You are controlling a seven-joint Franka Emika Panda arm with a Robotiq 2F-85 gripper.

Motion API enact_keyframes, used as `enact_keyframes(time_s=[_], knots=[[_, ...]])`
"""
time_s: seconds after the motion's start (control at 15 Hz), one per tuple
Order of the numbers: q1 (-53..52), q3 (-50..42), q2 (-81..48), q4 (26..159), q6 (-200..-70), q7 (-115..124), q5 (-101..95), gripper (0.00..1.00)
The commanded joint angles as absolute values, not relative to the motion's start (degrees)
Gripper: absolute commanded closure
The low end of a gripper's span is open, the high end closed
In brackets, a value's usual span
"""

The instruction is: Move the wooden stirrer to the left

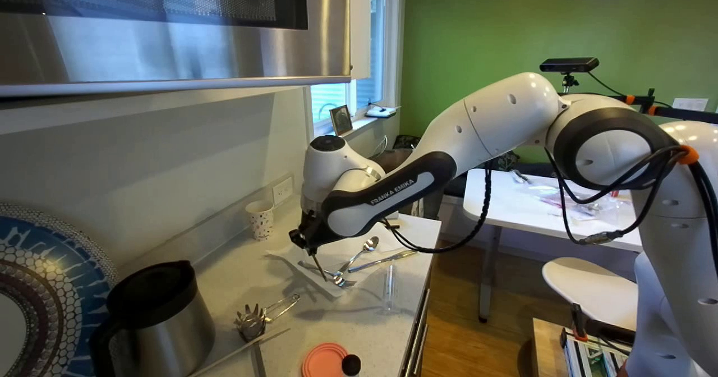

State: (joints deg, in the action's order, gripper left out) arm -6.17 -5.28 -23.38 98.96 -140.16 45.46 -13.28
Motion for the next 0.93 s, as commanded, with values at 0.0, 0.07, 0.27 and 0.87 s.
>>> enact_keyframes(time_s=[0.0, 0.07, 0.27, 0.87], knots=[[-3.4, -1.9, -22.8, 101.7, -143.1, 32.1, -7.0, 0.98], [-3.3, -1.9, -23.2, 101.3, -142.3, 29.5, -6.1, 0.98], [-2.7, -1.6, -23.9, 100.9, -140.8, 22.4, -2.3, 0.98], [-1.3, -2.1, -24.3, 100.8, -137.5, 14.8, 0.8, 0.52]])
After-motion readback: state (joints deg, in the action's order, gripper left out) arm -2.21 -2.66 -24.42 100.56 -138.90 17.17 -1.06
